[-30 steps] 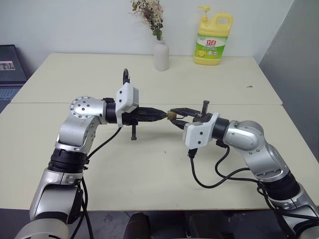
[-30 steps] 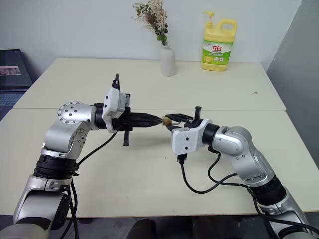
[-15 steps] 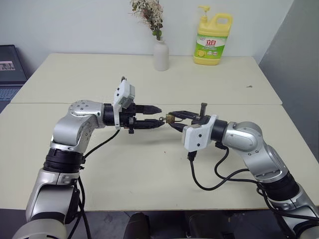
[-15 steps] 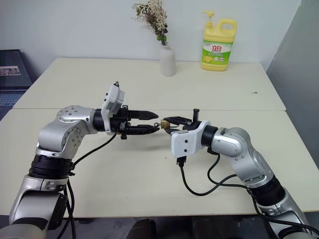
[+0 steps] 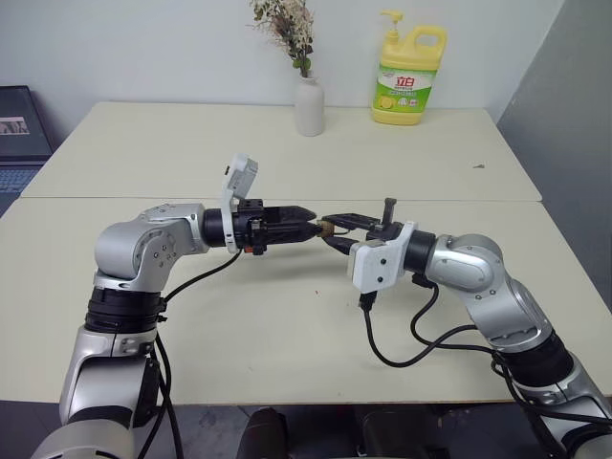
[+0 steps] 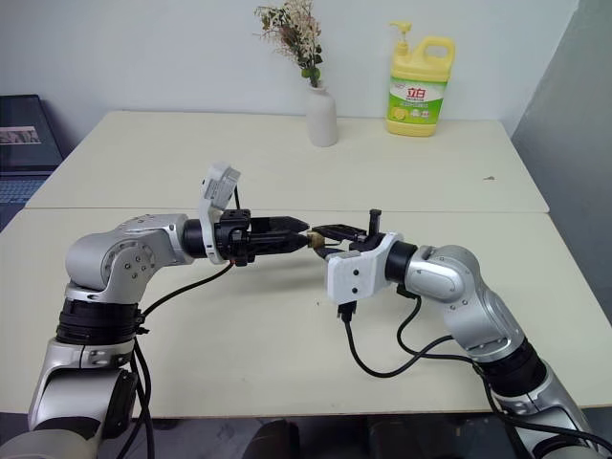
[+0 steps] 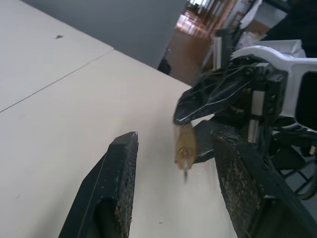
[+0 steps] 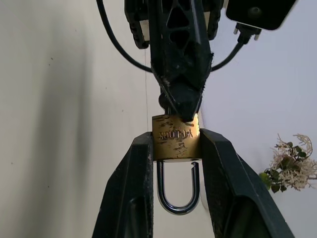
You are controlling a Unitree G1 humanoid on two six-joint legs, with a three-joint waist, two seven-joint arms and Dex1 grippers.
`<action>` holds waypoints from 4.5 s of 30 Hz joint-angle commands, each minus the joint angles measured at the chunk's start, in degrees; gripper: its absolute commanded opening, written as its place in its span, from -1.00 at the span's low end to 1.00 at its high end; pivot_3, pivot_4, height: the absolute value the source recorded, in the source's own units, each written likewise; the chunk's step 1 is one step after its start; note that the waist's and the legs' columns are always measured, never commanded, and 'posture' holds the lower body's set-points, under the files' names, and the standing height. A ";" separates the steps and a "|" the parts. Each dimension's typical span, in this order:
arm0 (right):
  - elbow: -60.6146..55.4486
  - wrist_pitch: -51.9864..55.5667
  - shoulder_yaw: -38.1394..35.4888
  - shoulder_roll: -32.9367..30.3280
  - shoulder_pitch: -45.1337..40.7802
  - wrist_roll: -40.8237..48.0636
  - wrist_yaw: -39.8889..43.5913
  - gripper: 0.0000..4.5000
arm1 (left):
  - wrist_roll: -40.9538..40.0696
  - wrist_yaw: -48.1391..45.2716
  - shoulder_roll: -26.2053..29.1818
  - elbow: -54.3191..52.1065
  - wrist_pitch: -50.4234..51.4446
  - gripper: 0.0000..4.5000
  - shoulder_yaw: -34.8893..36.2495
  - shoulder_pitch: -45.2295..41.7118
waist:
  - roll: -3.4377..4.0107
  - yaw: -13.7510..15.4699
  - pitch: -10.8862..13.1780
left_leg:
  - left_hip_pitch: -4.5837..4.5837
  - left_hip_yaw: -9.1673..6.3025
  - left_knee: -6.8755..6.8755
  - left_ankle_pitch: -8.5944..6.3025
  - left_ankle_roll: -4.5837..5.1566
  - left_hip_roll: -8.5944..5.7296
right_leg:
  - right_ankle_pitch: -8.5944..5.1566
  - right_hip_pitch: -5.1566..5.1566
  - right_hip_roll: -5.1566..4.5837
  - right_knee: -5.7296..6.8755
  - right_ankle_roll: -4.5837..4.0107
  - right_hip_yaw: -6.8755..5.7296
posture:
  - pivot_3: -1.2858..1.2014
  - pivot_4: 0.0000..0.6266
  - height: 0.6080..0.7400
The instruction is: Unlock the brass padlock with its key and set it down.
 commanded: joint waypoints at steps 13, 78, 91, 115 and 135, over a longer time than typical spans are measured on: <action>-2.58 0.62 -0.58 1.07 -1.36 0.48 0.86 -0.59 | 0.16 -1.77 1.70 -2.72 -1.54 0.09 -1.31 0.77 | 0.00 0.05 0.00 | -0.01 0.00 0.00 0.00 0.00 0.00 | 0.00 0.00 0.00 0.00 0.00 0.00 | 0.03 -0.52 1.00; -2.54 -1.93 -2.16 -1.70 1.94 0.93 1.21 0.84 | 0.10 -4.41 1.72 1.50 -1.58 -0.93 -1.47 -2.03 | 0.00 0.05 0.00 | 0.00 -0.01 0.00 0.00 0.00 -0.01 | 0.00 0.00 0.00 0.00 0.01 -0.01 | 0.03 -0.52 1.00; -6.46 5.85 -13.62 -8.69 5.25 19.13 7.95 0.73 | 3.20 -7.83 2.40 5.05 -6.62 -0.93 -2.28 -4.10 | -0.01 0.11 0.01 | 0.01 -0.02 0.00 0.00 0.01 -0.02 | 0.00 0.03 0.00 -0.02 0.01 -0.01 | 0.03 -0.52 1.00; -3.53 10.32 -6.59 -4.04 -4.29 26.00 8.93 -1.00 | 1.99 -10.56 3.09 1.05 -5.49 -0.93 -2.26 -5.26 | -0.01 0.11 0.01 | -0.01 -0.09 0.00 0.00 0.01 -0.02 | -0.01 0.04 0.01 -0.03 0.02 -0.05 | 0.03 -0.52 1.00; 2.32 4.40 -6.27 -6.29 -4.09 24.43 12.17 -1.00 | -0.49 -10.16 4.62 -2.34 -3.71 -0.93 -1.18 -3.35 | -0.01 0.04 0.01 | 0.00 -0.10 0.00 -0.01 0.01 -0.02 | -0.01 0.04 0.02 -0.03 0.01 -0.06 | 0.03 -0.52 1.00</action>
